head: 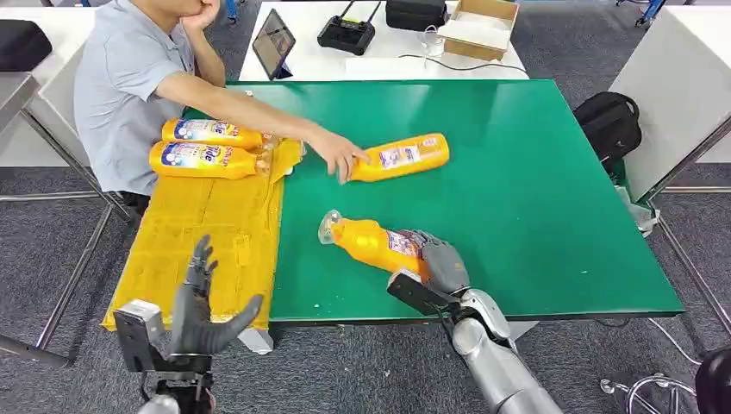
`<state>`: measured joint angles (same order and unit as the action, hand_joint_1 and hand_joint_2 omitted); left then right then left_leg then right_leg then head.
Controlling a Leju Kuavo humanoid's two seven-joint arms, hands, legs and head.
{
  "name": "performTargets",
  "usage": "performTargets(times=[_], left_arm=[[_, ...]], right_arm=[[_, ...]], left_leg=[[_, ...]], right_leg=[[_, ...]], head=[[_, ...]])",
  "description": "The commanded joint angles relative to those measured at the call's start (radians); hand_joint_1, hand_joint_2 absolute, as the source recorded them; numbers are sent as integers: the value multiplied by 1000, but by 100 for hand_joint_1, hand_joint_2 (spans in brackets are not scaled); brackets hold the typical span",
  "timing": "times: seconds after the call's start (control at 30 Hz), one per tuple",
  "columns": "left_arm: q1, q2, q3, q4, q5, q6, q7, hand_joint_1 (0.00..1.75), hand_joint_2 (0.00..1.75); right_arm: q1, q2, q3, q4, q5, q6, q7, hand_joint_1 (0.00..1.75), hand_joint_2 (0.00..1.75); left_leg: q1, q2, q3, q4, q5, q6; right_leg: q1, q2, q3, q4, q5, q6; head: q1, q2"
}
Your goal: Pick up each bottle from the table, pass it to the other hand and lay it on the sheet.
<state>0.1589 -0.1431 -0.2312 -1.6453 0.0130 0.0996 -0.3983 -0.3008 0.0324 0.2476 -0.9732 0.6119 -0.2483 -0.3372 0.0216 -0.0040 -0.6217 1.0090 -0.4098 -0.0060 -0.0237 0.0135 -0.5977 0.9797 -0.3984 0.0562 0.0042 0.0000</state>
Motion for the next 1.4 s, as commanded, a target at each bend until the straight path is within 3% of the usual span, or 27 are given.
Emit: performTargets(times=[0.03, 0.27, 0.63, 1.4], left_arm=[[11, 11, -105, 143, 41, -21, 9, 0, 175], [-8, 6, -163, 147, 22, 49, -43, 0, 175], [-30, 8, -184, 129, 119, 64, -71, 0, 175], [-60, 59, -315, 83, 220, -103, -82, 0, 175]], right_arm=[[52, 34, 56, -162, -27, 21, -17, 175, 175], [95, 72, 175, -270, -77, 60, -42, 175, 175], [129, 77, 343, -238, -113, 119, -74, 175, 175], [40, 96, 404, -117, -188, 141, -91, 175, 175]], left_leg=[[0, 1, 3, -1, -2, 1], [0, 1, -1, 0, -2, 1], [1, 1, 0, -1, -3, 1], [0, 1, -2, -1, -2, 1]], right_leg=[[0, 0, 2, -1, -2, -2], [0, 0, -2, 0, -2, -2], [1, 0, -1, -1, -3, -3], [1, -1, -3, -1, -2, -3]], head=[[0, 0], [0, 0], [0, 0], [0, 0]])
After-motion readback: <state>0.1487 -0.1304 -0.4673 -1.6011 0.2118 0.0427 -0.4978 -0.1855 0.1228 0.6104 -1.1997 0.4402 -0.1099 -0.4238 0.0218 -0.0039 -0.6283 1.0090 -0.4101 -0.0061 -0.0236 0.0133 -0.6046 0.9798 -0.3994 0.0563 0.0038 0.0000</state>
